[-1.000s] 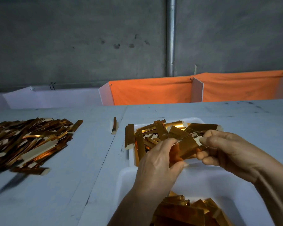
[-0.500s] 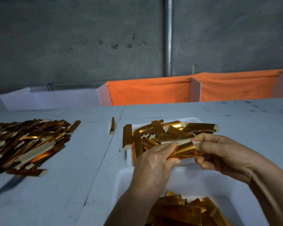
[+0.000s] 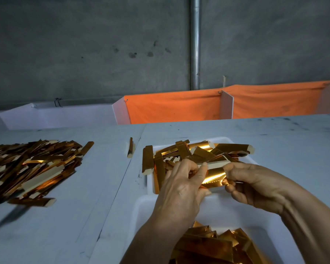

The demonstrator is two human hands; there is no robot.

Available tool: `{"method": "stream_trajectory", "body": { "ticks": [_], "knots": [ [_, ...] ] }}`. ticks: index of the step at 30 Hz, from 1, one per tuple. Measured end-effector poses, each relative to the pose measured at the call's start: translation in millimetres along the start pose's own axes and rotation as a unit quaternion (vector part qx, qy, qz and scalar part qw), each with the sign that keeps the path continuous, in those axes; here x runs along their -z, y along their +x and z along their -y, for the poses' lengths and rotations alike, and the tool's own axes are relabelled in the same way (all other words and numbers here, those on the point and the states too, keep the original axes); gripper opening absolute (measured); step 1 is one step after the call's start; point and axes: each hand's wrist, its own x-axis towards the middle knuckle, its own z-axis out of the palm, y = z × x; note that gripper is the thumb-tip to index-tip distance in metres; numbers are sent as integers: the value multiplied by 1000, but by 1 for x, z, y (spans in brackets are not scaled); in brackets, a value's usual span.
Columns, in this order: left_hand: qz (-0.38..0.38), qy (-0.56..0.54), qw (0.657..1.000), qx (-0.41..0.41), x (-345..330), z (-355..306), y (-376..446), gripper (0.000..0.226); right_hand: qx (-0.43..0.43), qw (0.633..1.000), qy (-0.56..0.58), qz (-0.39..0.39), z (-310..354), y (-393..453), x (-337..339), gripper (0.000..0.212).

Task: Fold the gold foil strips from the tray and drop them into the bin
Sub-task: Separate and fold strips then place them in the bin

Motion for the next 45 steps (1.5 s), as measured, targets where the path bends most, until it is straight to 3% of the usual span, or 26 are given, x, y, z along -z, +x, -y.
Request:
{"method": "stream_trajectory", "body": {
  "ticks": [5,8,13,16,20,26,33,35,39,45],
  "knots": [
    [32,32,999,-3,-1,0,3,56,-20,999,23,10,-1,2,0,24],
    [28,-18,999,20,-3,5,0,55,-38,997,48,36,-1,-1,-4,10],
    [34,-86,994,55,-4,5,-2,56,-44,996,51,54,-5,2,-4,9],
    [46,-104,992,59,-3,6,-1,55,-24,999,14,45,-8,7,-2,3],
    [32,-104,991,76,-3,6,-1,53,-5,998,-45,35,-11,11,-1,21],
    [33,-104,987,116,-5,6,-3,51,29,987,-158,-1,-10,9,-6,12],
    [146,-165,965,140,-1,4,-4,36,162,936,-312,-22,-1,-3,-9,23],
    [130,-154,972,121,2,3,-4,31,199,931,-303,-43,-1,-4,-10,18],
    [-3,-48,998,49,7,-1,-2,39,245,946,-200,-68,2,-6,-12,12],
    [-10,-2,998,66,0,-3,1,67,242,949,-168,-113,3,-9,-13,8]
  ]
}}
